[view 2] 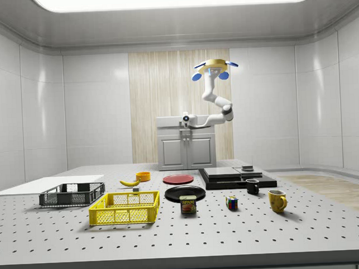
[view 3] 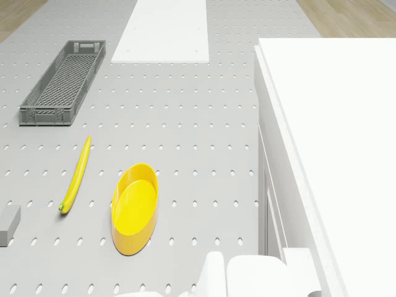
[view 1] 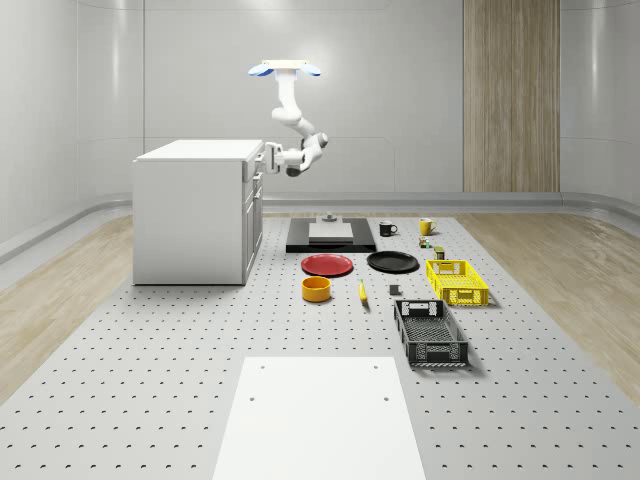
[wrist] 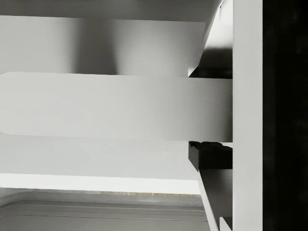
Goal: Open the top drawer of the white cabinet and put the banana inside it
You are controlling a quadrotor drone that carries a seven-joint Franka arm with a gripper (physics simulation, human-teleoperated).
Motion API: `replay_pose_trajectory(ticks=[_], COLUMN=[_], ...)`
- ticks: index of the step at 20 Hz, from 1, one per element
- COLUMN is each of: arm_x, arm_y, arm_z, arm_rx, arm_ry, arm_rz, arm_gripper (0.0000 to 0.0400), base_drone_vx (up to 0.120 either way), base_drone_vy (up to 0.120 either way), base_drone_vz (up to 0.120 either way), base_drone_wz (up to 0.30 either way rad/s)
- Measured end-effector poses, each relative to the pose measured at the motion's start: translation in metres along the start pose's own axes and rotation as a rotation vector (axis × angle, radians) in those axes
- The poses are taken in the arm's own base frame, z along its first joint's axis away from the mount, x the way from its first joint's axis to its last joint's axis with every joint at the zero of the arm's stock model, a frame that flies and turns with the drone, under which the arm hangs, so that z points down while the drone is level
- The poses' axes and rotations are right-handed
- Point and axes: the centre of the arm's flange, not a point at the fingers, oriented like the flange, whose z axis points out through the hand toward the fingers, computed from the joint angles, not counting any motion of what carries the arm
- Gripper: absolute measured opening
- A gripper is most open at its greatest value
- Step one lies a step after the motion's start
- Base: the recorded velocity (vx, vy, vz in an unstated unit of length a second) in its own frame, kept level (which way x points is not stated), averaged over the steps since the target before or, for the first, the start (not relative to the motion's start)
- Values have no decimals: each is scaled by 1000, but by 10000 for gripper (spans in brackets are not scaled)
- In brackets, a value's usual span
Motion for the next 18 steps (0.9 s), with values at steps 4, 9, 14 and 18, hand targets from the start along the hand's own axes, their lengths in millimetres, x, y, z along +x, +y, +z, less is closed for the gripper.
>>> replay_pose_trajectory(ticks=[4,9,14,18], arm_x=[-4,1,-4,-11], arm_y=[-2,1,-1,-4], arm_z=[-14,-34,-59,-83], arm_rx=[-1,-4,-2,-11], arm_ry=[2,4,3,13], arm_rz=[19,-1,22,40], arm_gripper=[132,144,128,186], base_drone_vx=[0,0,0,0], base_drone_vy=[0,0,0,0], base_drone_vz=[0,0,0,0], base_drone_wz=[0,0,0,0])
